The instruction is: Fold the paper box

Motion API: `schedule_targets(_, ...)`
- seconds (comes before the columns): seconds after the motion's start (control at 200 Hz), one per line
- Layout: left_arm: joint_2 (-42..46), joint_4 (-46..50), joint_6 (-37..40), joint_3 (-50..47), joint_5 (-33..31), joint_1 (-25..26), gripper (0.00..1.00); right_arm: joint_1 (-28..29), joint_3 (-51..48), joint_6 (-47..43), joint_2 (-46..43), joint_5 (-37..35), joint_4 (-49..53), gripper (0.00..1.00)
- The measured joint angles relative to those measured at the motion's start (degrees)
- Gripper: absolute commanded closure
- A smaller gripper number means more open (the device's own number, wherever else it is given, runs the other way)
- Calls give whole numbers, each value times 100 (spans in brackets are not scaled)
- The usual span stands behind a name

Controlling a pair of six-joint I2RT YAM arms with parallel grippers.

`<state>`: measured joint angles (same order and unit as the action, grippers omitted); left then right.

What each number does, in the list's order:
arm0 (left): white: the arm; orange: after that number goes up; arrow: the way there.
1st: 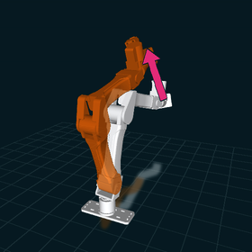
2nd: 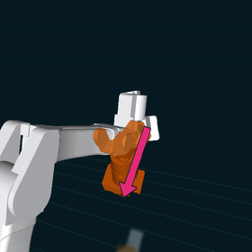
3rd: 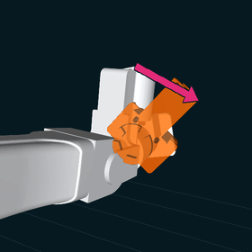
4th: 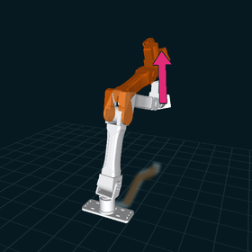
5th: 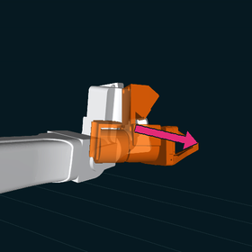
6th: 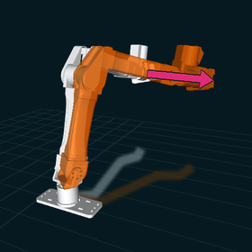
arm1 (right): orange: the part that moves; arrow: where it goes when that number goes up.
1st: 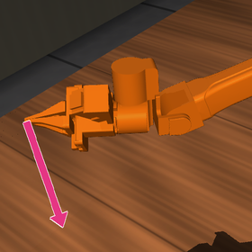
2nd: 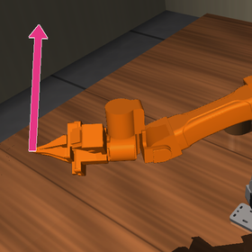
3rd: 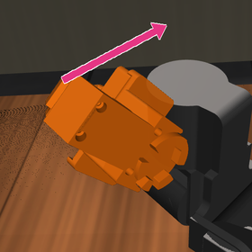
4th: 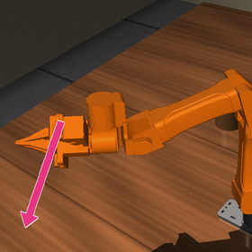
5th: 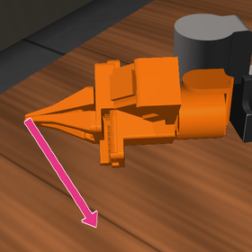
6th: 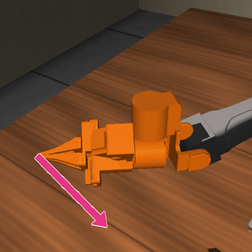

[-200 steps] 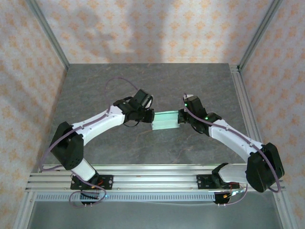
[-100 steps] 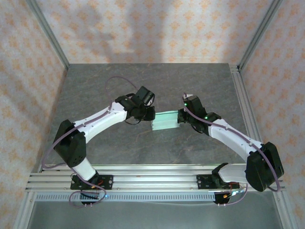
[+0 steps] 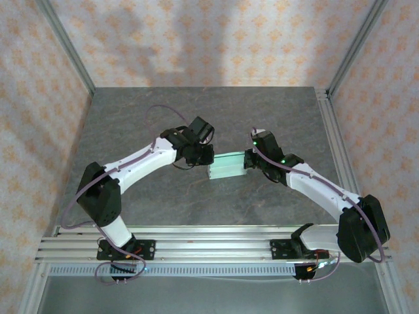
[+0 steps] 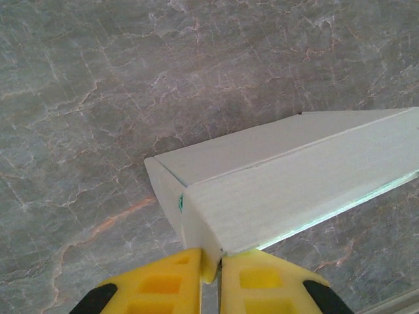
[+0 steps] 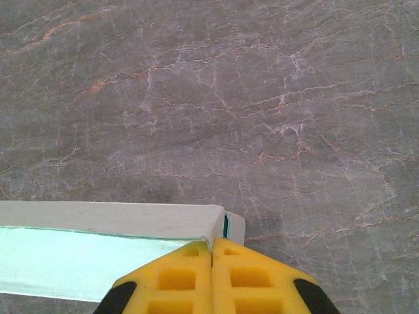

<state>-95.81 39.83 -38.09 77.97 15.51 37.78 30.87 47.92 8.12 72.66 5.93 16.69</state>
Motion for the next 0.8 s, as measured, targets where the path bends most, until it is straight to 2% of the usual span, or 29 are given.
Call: schedule_targets(0.801, -236, 216, -348, 262, 682, -181, 87, 0, 0, 2, 26, -129, -42, 100)
